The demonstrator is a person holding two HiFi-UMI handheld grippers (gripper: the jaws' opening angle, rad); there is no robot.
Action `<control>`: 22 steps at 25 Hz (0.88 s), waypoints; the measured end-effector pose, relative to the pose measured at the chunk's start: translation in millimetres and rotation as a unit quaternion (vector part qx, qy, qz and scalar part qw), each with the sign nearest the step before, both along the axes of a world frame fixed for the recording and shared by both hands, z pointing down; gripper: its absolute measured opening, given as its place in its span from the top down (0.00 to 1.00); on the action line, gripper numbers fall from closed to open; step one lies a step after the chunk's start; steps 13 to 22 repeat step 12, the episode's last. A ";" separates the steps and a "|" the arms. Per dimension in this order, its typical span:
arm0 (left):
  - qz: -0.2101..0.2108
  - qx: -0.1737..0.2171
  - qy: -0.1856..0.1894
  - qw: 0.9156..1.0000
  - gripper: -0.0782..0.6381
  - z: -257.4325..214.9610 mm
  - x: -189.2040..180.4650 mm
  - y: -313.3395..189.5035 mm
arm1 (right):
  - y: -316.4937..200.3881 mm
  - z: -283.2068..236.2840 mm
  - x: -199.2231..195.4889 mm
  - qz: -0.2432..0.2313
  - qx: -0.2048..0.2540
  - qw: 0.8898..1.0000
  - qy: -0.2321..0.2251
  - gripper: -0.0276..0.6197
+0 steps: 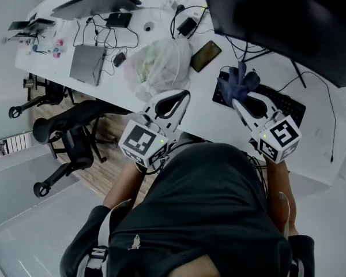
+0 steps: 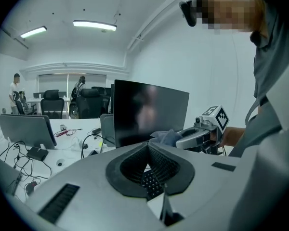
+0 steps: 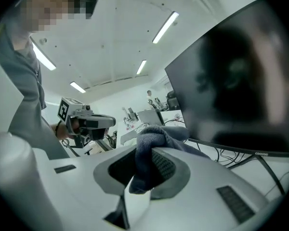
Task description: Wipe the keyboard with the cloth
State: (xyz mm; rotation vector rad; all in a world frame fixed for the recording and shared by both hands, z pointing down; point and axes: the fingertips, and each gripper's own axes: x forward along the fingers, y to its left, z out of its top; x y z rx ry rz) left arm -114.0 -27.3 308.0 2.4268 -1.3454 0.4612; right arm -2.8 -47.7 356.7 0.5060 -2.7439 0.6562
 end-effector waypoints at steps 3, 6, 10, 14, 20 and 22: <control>0.013 -0.003 0.003 1.000 0.89 3.0 6.2 2.8 | 1.7 -5.2 3.4 0.004 -0.004 1.000 -0.004 0.86; 0.029 -0.004 0.008 1.000 0.89 6.0 10.9 8.4 | 3.8 -13.2 2.7 0.009 0.003 1.000 -0.005 0.86; 0.041 -0.009 0.010 0.999 0.89 7.2 7.2 22.3 | 20.3 -24.6 -9.3 0.006 -0.004 1.000 -0.017 0.86; 0.044 -0.014 0.016 0.999 0.89 7.6 3.4 31.0 | 32.2 -30.7 -16.7 0.004 -0.011 1.000 -0.023 0.86; 0.044 -0.014 0.016 0.999 0.89 7.6 3.4 31.0 | 32.2 -30.7 -16.7 0.004 -0.011 1.000 -0.023 0.86; 0.044 -0.014 0.016 0.999 0.89 7.6 3.4 31.0 | 32.2 -30.7 -16.7 0.004 -0.011 1.000 -0.023 0.86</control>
